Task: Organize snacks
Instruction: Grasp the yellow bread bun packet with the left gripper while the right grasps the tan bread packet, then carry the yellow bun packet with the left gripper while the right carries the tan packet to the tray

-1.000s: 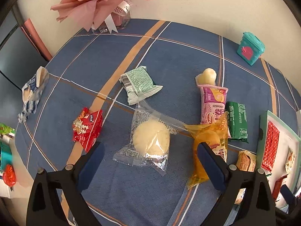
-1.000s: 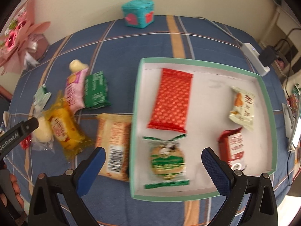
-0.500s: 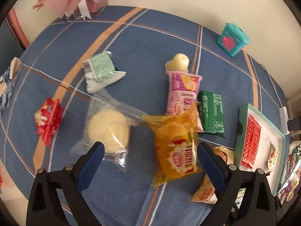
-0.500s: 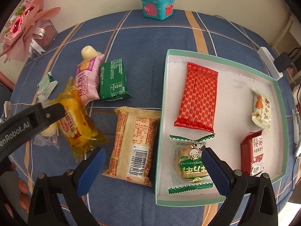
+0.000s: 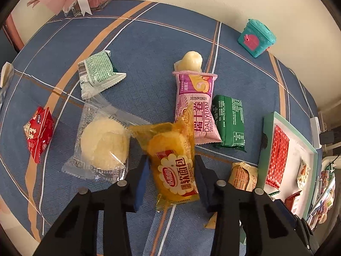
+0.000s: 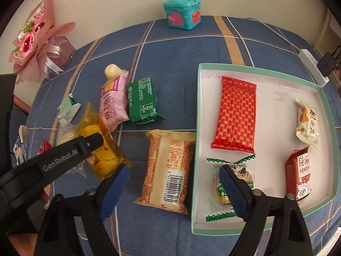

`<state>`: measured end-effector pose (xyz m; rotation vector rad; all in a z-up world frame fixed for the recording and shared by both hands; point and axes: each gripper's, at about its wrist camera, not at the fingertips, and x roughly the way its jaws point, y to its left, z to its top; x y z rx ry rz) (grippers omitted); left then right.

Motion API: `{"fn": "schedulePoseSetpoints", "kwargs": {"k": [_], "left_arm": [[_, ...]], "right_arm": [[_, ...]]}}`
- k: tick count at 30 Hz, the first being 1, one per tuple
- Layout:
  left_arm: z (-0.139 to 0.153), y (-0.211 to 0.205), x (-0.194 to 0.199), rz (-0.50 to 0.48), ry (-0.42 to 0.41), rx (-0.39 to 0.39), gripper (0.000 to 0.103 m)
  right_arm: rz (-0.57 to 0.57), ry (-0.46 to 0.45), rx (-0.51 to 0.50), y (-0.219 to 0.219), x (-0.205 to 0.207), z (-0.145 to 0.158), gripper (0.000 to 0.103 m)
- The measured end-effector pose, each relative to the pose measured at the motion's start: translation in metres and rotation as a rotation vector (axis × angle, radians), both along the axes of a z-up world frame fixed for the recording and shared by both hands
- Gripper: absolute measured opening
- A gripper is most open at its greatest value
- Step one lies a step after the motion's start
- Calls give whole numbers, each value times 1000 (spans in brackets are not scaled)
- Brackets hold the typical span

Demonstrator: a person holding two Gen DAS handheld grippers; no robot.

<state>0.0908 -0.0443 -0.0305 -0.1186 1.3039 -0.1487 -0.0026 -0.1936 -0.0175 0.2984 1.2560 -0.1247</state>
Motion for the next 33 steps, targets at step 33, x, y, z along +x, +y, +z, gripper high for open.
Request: {"fn": "schedulePoseSetpoints", "kwargs": {"k": [33], "left_arm": [[-14,4,-3,-33,61,18,44]], "right_arm": [[103,88,-6,44,21,-47,49]]}}
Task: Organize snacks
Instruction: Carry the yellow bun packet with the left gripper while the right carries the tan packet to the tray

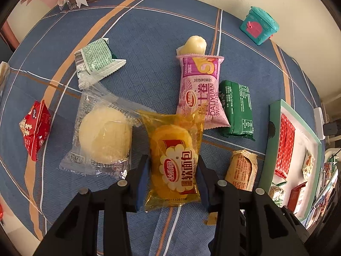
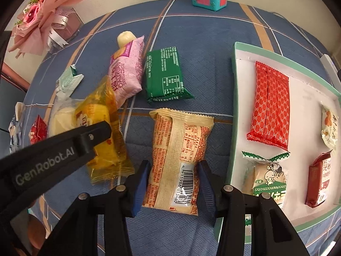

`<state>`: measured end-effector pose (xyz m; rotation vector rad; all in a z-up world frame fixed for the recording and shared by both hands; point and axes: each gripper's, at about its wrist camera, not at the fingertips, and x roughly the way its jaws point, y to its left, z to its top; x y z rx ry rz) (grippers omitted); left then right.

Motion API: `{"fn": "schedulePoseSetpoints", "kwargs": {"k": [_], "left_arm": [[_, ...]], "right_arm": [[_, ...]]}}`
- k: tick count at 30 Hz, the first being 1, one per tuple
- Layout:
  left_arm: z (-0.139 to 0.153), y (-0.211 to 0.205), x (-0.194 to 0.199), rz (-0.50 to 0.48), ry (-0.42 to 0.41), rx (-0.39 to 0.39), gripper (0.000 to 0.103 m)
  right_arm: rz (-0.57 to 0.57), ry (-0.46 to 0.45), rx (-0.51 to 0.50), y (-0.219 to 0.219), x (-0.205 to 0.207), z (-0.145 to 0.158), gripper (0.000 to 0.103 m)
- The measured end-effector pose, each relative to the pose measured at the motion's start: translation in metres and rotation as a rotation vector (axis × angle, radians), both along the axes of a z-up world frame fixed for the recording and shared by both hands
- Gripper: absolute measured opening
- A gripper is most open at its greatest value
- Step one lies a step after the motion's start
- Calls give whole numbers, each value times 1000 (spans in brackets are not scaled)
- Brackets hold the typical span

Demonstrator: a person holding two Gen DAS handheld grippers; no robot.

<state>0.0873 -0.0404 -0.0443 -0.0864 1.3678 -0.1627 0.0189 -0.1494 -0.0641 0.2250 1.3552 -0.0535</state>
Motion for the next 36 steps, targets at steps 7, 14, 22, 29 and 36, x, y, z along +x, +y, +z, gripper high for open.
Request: {"fn": "schedulePoseSetpoints", "kwargs": {"k": [7,14,22,29,36], "left_arm": [[2,0,-1,2,-11,8,42],[23,2,-2,17,-76,-10,42],[55,6,-7,24,-163,-23,42],[67,-11,-14,-1,-193,-42,42],[70,-49,-24,-103,-192,-63,42]], "right_arm": [[-3,4,-10,7,7,-8,47],[-11,-33,24,-7,0,4,38],[-24,-123,31,-23,-9,42,38],[-45,-149,32,-36,-16,59,38],[-149,-161,9,-80,-27,65,38]]}}
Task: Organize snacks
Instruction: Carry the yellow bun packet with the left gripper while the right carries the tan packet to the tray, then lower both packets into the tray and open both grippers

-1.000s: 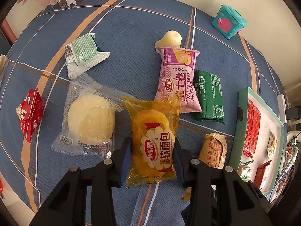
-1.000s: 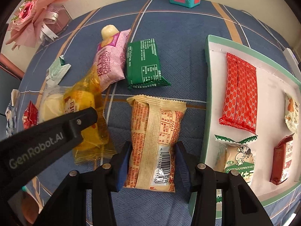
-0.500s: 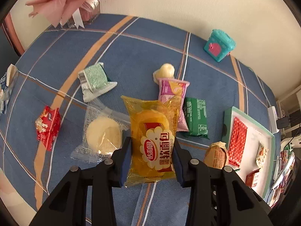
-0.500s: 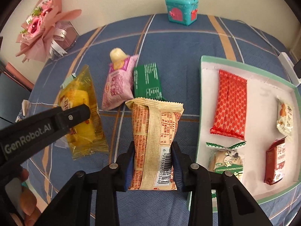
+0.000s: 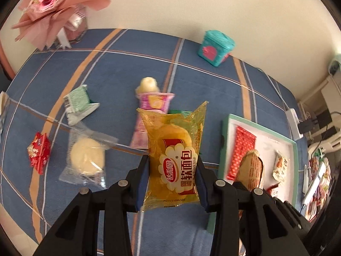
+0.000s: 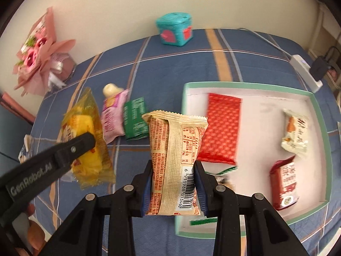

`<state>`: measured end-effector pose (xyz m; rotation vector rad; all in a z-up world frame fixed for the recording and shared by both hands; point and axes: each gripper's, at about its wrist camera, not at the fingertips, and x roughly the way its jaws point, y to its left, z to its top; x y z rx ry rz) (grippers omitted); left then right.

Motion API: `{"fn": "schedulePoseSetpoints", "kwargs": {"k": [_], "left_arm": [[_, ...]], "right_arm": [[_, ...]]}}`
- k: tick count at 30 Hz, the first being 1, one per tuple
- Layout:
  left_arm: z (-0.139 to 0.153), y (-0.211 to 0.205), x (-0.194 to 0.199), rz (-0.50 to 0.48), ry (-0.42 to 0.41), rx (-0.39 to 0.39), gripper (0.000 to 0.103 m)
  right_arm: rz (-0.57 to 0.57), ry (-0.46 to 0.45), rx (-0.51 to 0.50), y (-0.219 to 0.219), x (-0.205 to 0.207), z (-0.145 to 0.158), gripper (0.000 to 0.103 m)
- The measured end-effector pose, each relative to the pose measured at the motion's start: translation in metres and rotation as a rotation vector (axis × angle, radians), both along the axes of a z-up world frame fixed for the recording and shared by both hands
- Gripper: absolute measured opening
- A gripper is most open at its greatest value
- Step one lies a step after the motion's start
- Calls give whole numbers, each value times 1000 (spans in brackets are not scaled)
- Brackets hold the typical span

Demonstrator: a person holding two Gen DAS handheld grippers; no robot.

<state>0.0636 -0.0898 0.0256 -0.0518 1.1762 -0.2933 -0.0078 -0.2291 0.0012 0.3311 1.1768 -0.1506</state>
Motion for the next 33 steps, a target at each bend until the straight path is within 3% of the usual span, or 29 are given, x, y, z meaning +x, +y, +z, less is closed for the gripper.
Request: {"fn": "schedulePoseSetpoints", "kwargs": {"k": [8,16,33], "left_arm": [[-2,-63,-17,-149,-33,-8,42],[-13,-113,-23,-239,-43,-42,42],[-34,-135,-6,-258,-40,-49,42]], "right_arm": [[-155,-7,-38,-67,-17,5,38],[-231,-26,-69,-109,-24,2,38],[-255,-30,-96,-126,-6,-23,38]]}}
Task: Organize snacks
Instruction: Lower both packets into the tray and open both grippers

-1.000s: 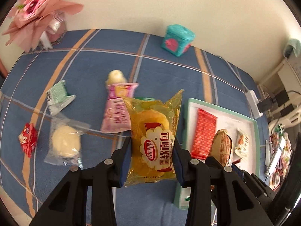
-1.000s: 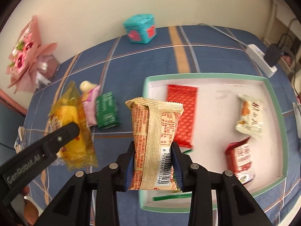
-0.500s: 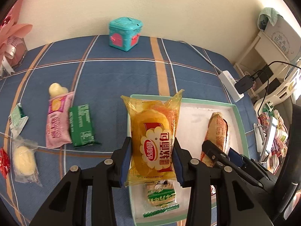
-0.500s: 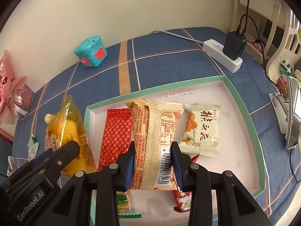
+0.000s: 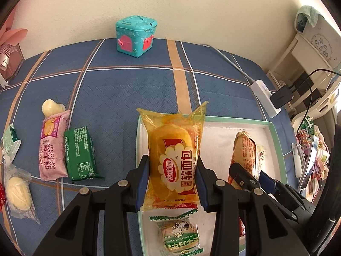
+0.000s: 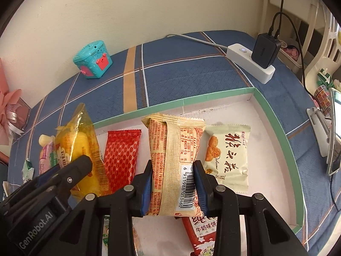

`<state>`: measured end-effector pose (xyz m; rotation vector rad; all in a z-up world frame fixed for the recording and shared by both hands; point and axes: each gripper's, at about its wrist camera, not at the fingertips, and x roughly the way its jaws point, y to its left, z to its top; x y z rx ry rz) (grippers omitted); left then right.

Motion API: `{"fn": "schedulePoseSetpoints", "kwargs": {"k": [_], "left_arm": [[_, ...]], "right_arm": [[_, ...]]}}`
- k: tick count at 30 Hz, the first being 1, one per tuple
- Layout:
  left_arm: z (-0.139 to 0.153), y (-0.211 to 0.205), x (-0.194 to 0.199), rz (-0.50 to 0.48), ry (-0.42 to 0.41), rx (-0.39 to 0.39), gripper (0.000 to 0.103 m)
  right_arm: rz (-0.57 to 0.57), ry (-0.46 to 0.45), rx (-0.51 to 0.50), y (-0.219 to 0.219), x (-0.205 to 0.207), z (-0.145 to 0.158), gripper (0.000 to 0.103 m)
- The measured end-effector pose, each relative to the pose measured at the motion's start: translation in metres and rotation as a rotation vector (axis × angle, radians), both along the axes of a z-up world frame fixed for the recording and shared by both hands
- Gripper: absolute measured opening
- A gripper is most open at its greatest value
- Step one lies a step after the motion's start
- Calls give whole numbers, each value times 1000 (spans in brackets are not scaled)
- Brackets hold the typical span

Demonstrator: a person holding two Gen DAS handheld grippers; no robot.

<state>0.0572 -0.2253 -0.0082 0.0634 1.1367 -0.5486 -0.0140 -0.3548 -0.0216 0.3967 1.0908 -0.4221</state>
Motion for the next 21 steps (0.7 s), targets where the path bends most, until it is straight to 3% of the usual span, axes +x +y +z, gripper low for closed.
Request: {"fn": "schedulePoseSetpoints", "kwargs": {"k": [11,13,17,19,21], "left_arm": [[-12,-2,6,5,47,22,42],[-9,-2,5,5,37,30,43],[-4,3,5,9,30,20,55],[-2,5,5,11,36,21,58],[-1,8,5,14,42,25,61]], "right_arm": [[-6,14,-8,1,1,-2,40],[-12,22,0,0,1,-4,45],[-29,45,17,-3,0,-9,54],[-36,55,13,-4,0,-8,67],[-41,64,7,-5,0,-7,70]]}}
